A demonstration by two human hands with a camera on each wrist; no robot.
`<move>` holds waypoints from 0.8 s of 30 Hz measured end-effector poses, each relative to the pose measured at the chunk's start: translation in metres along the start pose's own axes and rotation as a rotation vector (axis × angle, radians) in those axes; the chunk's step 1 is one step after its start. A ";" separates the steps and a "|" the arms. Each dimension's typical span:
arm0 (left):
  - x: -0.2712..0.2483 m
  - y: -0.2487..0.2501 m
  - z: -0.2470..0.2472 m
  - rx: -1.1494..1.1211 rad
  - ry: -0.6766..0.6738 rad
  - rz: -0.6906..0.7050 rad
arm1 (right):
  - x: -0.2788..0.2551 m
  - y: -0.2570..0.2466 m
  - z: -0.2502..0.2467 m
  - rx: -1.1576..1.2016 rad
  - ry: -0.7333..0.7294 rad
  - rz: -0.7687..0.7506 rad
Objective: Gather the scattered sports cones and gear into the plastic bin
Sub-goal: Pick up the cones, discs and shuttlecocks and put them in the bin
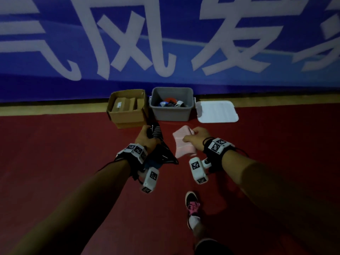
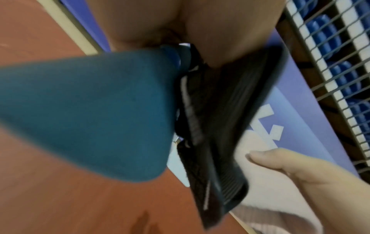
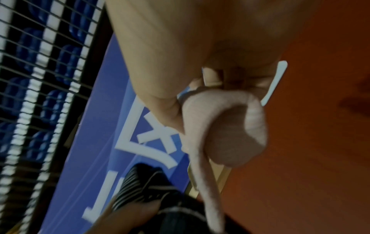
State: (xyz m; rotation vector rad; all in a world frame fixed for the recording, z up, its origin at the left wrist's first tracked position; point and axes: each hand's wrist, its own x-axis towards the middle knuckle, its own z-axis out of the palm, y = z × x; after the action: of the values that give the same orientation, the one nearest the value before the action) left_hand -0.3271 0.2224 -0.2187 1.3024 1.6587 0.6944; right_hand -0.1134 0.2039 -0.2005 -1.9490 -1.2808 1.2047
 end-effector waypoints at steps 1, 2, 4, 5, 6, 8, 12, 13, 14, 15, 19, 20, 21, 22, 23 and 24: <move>0.023 0.007 0.005 -0.003 0.009 -0.002 | 0.026 -0.003 -0.007 0.006 -0.006 0.008; 0.052 0.019 0.011 -0.005 0.021 -0.004 | 0.058 -0.009 -0.016 0.013 -0.013 0.023; 0.096 0.039 0.016 -0.031 0.040 -0.024 | 0.104 -0.019 -0.029 0.026 -0.040 0.072; 0.118 0.050 0.018 -0.044 0.053 -0.032 | 0.128 -0.025 -0.036 0.041 -0.062 0.104; 0.141 0.062 0.017 -0.052 0.074 -0.039 | 0.152 -0.035 -0.044 0.044 -0.092 0.116; 0.183 0.084 0.013 -0.052 0.111 -0.035 | 0.201 -0.059 -0.056 0.009 -0.137 0.078; 0.257 0.114 0.006 -0.042 0.130 -0.053 | 0.287 -0.109 -0.065 0.014 -0.090 0.011; 0.277 0.119 0.004 -0.048 0.135 -0.059 | 0.306 -0.121 -0.064 0.013 -0.082 -0.001; 0.296 0.123 0.001 -0.038 0.141 -0.083 | 0.327 -0.131 -0.062 -0.015 -0.080 -0.017; 0.317 0.124 -0.002 -0.041 0.149 -0.086 | 0.348 -0.139 -0.060 -0.052 -0.087 -0.036; 0.418 0.131 -0.008 0.010 0.131 -0.048 | 0.432 -0.167 -0.046 -0.170 -0.085 -0.069; 0.447 0.137 -0.011 0.051 0.116 -0.033 | 0.457 -0.174 -0.042 -0.184 -0.075 -0.058; 0.474 0.142 -0.014 0.093 0.097 -0.012 | 0.478 -0.180 -0.040 -0.198 -0.066 -0.046; 0.501 0.152 -0.017 0.117 0.062 -0.007 | 0.501 -0.189 -0.039 -0.218 -0.050 -0.025; 0.526 0.159 -0.021 0.130 0.025 -0.020 | 0.521 -0.195 -0.039 -0.239 -0.025 -0.001; 0.549 0.166 -0.026 0.144 -0.015 -0.042 | 0.541 -0.203 -0.040 -0.259 0.006 0.021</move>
State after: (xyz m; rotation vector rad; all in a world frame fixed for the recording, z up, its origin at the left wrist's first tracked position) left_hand -0.3035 0.7962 -0.2328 1.3658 1.7446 0.5473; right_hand -0.0831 0.7814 -0.2362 -2.1493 -1.4787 1.0866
